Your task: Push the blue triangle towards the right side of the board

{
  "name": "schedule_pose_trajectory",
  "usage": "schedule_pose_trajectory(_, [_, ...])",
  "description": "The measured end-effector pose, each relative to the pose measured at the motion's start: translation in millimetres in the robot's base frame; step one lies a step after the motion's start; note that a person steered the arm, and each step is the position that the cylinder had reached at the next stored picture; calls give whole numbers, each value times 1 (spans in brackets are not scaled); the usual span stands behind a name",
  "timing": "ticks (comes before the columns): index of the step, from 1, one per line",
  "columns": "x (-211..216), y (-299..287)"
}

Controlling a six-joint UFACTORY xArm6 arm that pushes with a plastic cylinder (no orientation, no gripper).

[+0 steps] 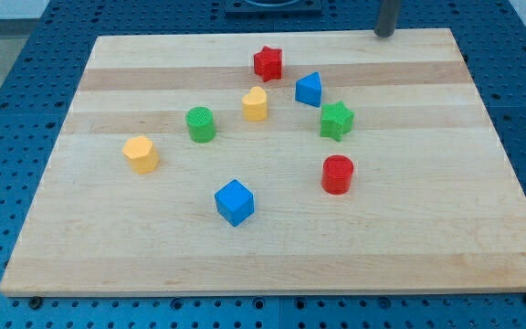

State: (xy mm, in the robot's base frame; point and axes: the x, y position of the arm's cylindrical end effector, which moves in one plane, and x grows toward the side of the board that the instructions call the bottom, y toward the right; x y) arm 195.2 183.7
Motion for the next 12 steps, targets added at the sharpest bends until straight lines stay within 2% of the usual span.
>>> schedule_pose_trajectory(5, [3,0])
schedule_pose_trajectory(8, [34,0])
schedule_pose_trajectory(12, [39,-12])
